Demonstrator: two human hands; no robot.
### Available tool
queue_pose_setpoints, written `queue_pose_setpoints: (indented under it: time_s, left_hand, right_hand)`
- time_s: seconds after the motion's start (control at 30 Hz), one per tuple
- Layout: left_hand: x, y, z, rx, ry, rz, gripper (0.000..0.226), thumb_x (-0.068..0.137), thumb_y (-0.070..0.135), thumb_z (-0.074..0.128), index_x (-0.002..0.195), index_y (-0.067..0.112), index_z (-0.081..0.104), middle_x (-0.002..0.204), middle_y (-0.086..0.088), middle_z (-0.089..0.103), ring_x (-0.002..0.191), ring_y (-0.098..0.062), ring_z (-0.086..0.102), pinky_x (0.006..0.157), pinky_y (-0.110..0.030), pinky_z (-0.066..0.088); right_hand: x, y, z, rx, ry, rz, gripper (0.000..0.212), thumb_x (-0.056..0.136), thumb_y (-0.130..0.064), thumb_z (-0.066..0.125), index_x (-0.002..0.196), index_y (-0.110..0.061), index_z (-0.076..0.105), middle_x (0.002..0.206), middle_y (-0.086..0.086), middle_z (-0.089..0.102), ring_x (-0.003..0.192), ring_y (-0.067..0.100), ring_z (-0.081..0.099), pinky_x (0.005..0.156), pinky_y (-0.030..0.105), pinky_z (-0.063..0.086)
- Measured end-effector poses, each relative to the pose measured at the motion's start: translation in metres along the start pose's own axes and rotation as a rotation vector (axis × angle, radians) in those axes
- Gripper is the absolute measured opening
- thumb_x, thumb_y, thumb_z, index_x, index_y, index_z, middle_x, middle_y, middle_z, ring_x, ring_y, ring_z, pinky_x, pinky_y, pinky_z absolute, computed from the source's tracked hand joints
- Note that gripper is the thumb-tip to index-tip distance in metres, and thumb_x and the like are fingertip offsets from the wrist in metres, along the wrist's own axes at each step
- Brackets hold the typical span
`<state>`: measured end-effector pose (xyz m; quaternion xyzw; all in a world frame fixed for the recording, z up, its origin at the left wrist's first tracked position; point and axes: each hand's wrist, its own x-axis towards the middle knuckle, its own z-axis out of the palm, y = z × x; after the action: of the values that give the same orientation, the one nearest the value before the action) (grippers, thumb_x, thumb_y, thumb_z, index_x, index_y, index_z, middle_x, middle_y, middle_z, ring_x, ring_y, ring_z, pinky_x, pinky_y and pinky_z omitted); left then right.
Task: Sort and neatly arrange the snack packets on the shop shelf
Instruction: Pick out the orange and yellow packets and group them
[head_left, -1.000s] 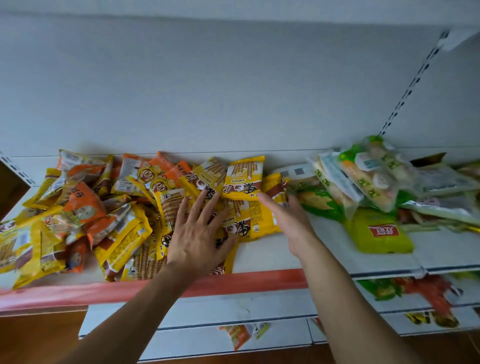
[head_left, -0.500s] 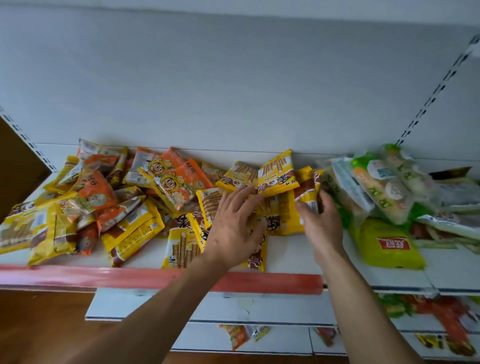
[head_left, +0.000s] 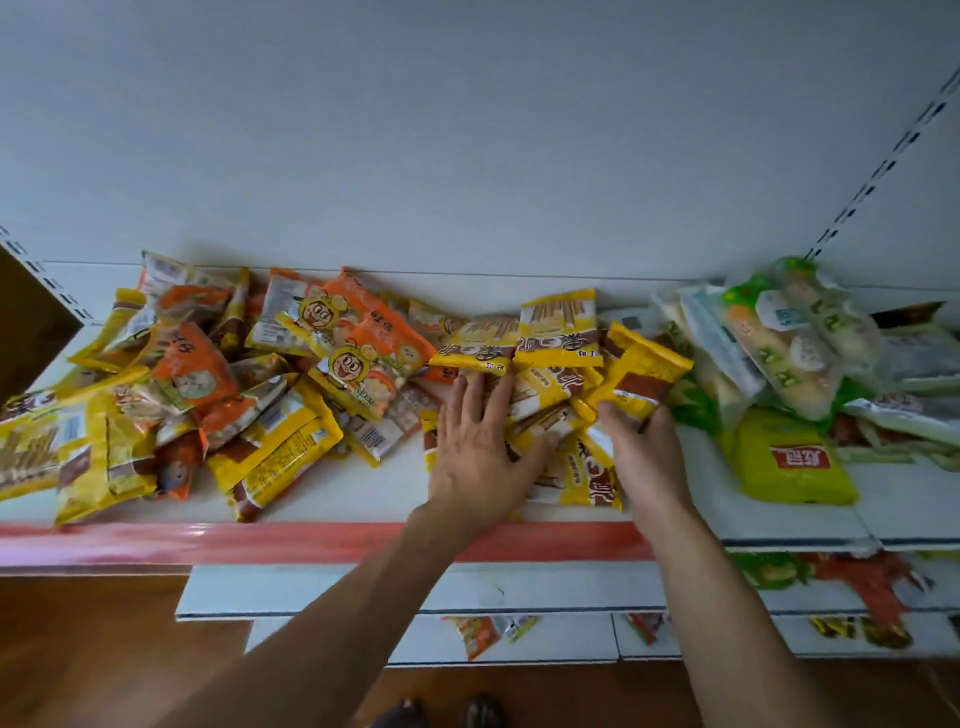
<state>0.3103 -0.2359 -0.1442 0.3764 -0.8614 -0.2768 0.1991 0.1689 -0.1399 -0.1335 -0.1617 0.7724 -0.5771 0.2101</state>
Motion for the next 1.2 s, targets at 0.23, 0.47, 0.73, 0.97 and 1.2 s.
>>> queue_pose_setpoints:
  time_s: [0.23, 0.47, 0.73, 0.97, 1.2]
  left_hand:
    - [0.001, -0.032, -0.028, 0.054, 0.024, 0.183, 0.096, 0.075, 0.09, 0.033, 0.152, 0.041, 0.005, 0.164, 0.004, 0.001, 0.15, -0.015, -0.004, 0.12, -0.041, 0.004]
    - [0.012, -0.013, -0.002, -0.014, -0.119, 0.135, 0.1, 0.074, 0.088, 0.031, 0.155, 0.036, 0.002, 0.163, 0.005, -0.004, 0.149, -0.019, -0.012, 0.121, -0.052, 0.008]
    - [0.01, -0.014, -0.015, -0.229, 0.318, 0.344, 0.07, 0.082, 0.067, 0.058, 0.134, 0.021, 0.053, 0.137, 0.003, 0.047, 0.129, -0.021, 0.041, 0.108, -0.043, 0.033]
    - [0.035, -0.018, -0.012, 0.043, 0.023, 0.23, 0.088, 0.081, 0.083, 0.025, 0.154, 0.034, 0.02, 0.162, -0.001, 0.017, 0.15, -0.022, -0.001, 0.121, -0.046, 0.0]
    - [0.047, 0.0, 0.022, 0.052, -0.069, 0.189, 0.075, 0.085, 0.082, 0.017, 0.151, 0.048, 0.007, 0.164, 0.002, 0.0, 0.149, -0.019, -0.016, 0.118, -0.045, -0.011]
  right_hand:
    - [-0.013, 0.001, -0.001, 0.171, 0.105, 0.001, 0.067, 0.089, -0.028, 0.069, 0.145, -0.031, 0.033, 0.126, -0.007, 0.064, 0.111, 0.012, 0.063, 0.098, 0.042, 0.048]
    - [-0.019, 0.003, -0.001, 0.07, 0.066, -0.04, 0.049, 0.092, -0.022, 0.064, 0.137, -0.033, 0.046, 0.122, -0.011, 0.066, 0.112, 0.01, 0.063, 0.1, 0.046, 0.048]
    - [-0.025, 0.013, -0.008, 0.083, 0.268, -0.055, 0.083, 0.088, -0.024, 0.072, 0.152, -0.037, 0.021, 0.146, -0.002, 0.048, 0.13, 0.016, 0.05, 0.105, 0.049, 0.046]
    - [-0.037, 0.012, 0.006, -0.368, 0.351, -0.436, 0.062, 0.09, -0.049, 0.055, 0.144, -0.019, 0.046, 0.158, 0.009, 0.025, 0.144, 0.018, 0.02, 0.112, 0.024, 0.025]
    - [-0.017, 0.013, 0.003, -0.635, 0.261, -0.389, 0.07, 0.093, -0.048, 0.044, 0.153, -0.016, 0.029, 0.161, 0.014, 0.019, 0.149, 0.035, 0.009, 0.12, 0.049, 0.017]
